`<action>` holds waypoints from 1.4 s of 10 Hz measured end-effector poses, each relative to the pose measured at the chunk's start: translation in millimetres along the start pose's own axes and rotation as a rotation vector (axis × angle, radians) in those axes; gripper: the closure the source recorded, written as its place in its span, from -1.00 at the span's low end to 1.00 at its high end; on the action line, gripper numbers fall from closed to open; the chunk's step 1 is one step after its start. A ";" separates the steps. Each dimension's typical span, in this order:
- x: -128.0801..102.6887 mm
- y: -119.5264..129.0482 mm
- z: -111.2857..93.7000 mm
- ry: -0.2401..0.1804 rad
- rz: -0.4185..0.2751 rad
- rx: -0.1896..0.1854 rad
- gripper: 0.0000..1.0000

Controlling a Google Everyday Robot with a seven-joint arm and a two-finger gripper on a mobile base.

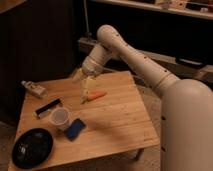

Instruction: Place the white sponge in the ceramic bowl

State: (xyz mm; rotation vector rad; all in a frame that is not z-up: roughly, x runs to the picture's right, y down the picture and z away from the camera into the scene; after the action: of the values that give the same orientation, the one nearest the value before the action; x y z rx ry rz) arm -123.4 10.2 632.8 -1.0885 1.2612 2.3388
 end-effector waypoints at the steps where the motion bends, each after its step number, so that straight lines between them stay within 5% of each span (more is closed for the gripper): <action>1: -0.3 -2.3 0.0 -0.012 -0.011 -0.006 -0.60; 14: -0.4 -0.4 0.3 -0.020 -0.011 -0.016 -0.60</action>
State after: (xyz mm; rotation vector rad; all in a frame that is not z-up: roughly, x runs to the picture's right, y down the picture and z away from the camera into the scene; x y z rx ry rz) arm -123.1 10.7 632.9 -1.0719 1.2278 2.3498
